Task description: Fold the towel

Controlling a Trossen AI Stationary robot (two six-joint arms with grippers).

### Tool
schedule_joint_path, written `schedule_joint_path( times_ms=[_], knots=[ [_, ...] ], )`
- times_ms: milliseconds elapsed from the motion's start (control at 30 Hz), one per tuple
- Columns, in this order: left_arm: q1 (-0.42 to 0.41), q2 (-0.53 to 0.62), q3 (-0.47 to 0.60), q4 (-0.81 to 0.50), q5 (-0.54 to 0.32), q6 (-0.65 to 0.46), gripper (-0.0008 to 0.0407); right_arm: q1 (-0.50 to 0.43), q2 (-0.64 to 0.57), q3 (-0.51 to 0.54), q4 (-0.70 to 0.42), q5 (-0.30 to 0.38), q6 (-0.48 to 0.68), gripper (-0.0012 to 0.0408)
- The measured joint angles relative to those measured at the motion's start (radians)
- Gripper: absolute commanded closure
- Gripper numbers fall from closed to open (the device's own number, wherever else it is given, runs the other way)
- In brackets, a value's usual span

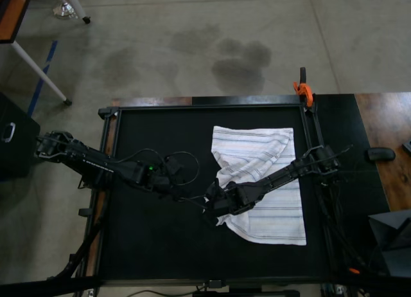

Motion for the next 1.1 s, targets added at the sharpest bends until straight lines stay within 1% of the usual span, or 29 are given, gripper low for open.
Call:
schedule_joint_path(
  times_ms=[400, 500, 667, 767, 933, 1100],
  knots=[
    [0.000, 0.000, 0.000, 0.000, 0.000, 0.000, 0.0102, -0.014, 0.000, 0.000, 0.019, 0.000, 0.010, 0.0308],
    [0.000, 0.000, 0.000, 0.000, 0.000, 0.000, 0.0102, -0.014, 0.000, -0.001, 0.019, 0.000, 0.014, 0.0284],
    [0.000, 0.000, 0.000, 0.001, 0.000, 0.000, 0.0102, -0.014, 0.000, -0.001, 0.024, -0.005, 0.018, 0.0227],
    [0.000, 0.000, 0.000, 0.000, 0.000, 0.000, 0.0102, -0.014, 0.000, -0.004, 0.036, -0.019, 0.019, 0.0207],
    [0.000, 0.000, 0.000, -0.002, 0.000, 0.000, 0.0102, -0.014, 0.032, -0.005, 0.050, -0.023, 0.041, 0.0214],
    [0.000, 0.000, 0.000, -0.003, 0.000, 0.001, 0.0102, -0.013, 0.058, 0.002, 0.048, -0.023, 0.048, 0.0246]
  ],
)
